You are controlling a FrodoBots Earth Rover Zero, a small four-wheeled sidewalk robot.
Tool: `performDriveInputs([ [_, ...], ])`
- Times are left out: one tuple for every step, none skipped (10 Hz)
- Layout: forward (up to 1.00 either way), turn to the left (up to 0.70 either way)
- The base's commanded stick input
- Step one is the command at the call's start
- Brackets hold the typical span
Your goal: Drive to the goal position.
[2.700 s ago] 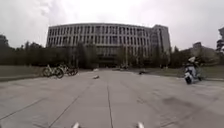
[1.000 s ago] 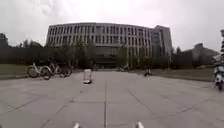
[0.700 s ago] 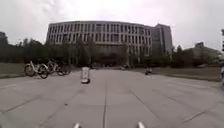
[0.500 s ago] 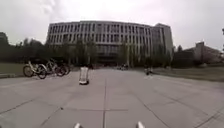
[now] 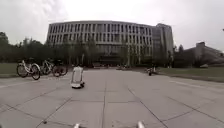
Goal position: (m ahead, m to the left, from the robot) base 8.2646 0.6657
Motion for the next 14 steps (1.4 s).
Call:
performDriveInputs([
  [0.85, 0.0],
  [0.85, 0.0],
  [0.85, 0.0],
  [0.85, 0.0],
  [0.85, 0.0],
  [0.85, 0.0],
  [0.85, 0.0],
  [0.85, 0.0],
  [0.85, 0.0],
  [0.85, 0.0],
  [0.85, 0.0],
  [0.85, 0.0],
  [0.85, 0.0],
  [0.85, 0.0],
])
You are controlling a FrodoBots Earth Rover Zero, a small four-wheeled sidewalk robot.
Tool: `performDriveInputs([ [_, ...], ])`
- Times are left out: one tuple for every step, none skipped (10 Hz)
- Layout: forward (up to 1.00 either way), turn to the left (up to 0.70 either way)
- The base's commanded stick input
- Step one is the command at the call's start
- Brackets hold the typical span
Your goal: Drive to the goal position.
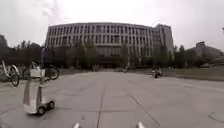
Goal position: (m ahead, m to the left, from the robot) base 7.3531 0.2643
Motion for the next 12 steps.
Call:
performDriveInputs([
  [0.85, 0.0],
  [0.85, 0.0],
  [0.85, 0.0],
  [0.85, 0.0],
  [0.85, 0.0],
  [0.85, 0.0],
  [0.85, 0.0],
  [0.85, 0.0],
  [0.85, 0.0],
  [0.85, 0.0],
  [0.85, 0.0],
  [0.85, 0.0],
])
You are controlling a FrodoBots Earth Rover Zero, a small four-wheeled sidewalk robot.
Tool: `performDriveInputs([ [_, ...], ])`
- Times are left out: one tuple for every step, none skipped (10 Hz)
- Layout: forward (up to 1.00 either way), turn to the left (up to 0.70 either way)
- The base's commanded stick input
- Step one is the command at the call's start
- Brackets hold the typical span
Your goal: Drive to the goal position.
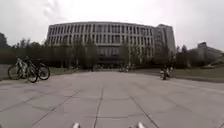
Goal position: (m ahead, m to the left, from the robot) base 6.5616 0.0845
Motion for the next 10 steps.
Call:
performDriveInputs([
  [0.85, 0.0],
  [0.85, 0.05],
  [0.85, 0.16],
  [0.85, 0.21],
  [0.85, 0.23],
  [0.85, 0.11],
  [0.85, 0.01],
  [0.85, 0.0],
  [0.85, 0.0],
  [0.85, 0.0],
])
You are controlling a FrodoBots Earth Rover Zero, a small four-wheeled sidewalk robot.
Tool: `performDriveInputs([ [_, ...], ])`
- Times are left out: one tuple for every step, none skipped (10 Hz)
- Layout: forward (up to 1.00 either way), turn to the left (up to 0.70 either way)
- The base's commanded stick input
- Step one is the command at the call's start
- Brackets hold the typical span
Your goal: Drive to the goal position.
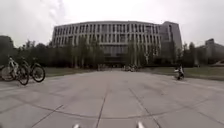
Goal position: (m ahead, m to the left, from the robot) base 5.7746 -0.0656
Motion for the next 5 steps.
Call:
performDriveInputs([
  [0.85, 0.0],
  [0.85, 0.0],
  [0.85, 0.0],
  [0.85, 0.0],
  [0.85, 0.0],
])
